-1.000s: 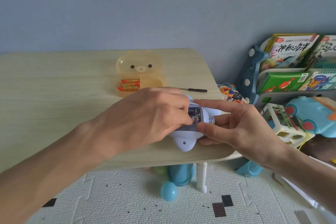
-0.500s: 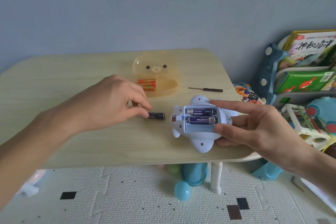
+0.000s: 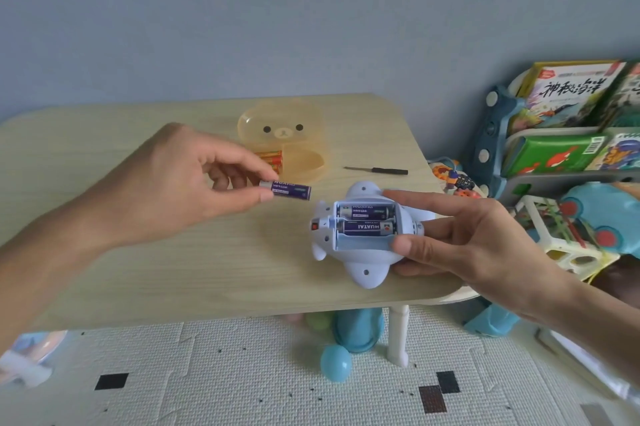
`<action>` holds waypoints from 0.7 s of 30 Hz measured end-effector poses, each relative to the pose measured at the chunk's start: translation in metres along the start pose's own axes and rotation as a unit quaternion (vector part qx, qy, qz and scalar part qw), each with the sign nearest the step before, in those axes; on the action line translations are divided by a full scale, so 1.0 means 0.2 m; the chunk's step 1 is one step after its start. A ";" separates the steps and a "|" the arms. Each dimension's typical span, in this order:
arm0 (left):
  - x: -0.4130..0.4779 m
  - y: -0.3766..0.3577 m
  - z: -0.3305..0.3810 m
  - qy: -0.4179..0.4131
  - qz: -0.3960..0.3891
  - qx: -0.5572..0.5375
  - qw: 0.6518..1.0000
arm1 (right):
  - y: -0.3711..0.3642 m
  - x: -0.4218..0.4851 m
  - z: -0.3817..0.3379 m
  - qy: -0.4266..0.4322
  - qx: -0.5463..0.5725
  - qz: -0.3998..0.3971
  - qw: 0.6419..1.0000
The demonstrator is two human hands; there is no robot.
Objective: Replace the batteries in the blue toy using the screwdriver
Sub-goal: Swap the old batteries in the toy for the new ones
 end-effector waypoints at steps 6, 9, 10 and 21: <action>-0.02 -0.08 0.30 -0.099 -0.022 0.008 0.995 | 0.00 0.00 0.01 -0.004 0.001 -0.007 1.000; -0.01 -0.15 0.33 -0.113 -0.027 0.020 0.993 | 0.00 0.01 0.02 -0.003 -0.007 -0.005 1.000; -0.01 -0.17 0.33 -0.116 -0.033 0.021 0.992 | 0.01 0.01 0.02 -0.003 -0.008 -0.003 1.000; -0.03 -0.33 0.31 -0.040 -0.035 -0.048 0.997 | 0.01 0.00 0.01 0.006 0.005 0.008 1.000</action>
Point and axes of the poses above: each hand's wrist, its own x-axis towards the middle knuckle, its own y-axis out of the back of the hand, z = x × y, the point moved 10 cm from there along x, towards the middle knuckle, and after that the axes turned 8 degrees about x, right-handed, at the moved point
